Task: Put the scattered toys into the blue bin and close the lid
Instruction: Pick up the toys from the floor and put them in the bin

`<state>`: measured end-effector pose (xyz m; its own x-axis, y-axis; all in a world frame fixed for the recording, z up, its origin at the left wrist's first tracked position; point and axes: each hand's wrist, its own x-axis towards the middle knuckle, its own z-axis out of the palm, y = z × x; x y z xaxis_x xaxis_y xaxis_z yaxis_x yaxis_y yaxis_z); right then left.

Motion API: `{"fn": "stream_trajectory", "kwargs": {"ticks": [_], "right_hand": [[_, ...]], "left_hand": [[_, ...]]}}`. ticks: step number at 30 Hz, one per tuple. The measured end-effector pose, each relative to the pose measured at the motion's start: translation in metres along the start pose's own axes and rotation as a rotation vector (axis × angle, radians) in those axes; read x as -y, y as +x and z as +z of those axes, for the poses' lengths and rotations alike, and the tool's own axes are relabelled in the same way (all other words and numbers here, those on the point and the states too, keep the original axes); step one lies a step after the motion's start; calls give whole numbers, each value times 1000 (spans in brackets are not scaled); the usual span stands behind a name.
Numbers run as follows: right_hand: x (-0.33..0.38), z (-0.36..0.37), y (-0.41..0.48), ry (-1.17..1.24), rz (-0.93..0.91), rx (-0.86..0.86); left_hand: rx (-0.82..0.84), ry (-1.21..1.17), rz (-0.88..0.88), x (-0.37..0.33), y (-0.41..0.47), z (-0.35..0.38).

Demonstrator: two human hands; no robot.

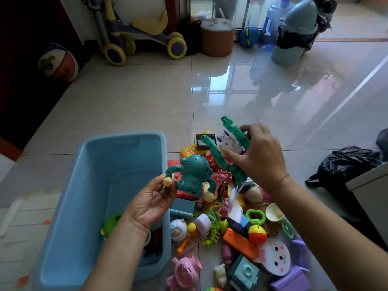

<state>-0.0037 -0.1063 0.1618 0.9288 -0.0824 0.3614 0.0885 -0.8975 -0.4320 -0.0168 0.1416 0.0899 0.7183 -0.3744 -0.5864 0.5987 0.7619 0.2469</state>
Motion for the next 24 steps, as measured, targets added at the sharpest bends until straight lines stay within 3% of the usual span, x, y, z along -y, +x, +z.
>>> {"fn": "stream_trajectory", "kwargs": {"ticks": [6, 15, 18, 24], "right_hand": [[10, -14, -2, -196, -271, -196], [-9, -20, 0, -255, -191, -274], [-9, -18, 0, -106, -66, -223], [6, 2, -10, 679, 574, 56]], "left_hand": [[9, -11, 7, 1, -5, -2], [13, -26, 16, 3, -11, -6], [9, -35, 27, 4, -13, -4], [41, -68, 104, -2, -20, -8]]}}
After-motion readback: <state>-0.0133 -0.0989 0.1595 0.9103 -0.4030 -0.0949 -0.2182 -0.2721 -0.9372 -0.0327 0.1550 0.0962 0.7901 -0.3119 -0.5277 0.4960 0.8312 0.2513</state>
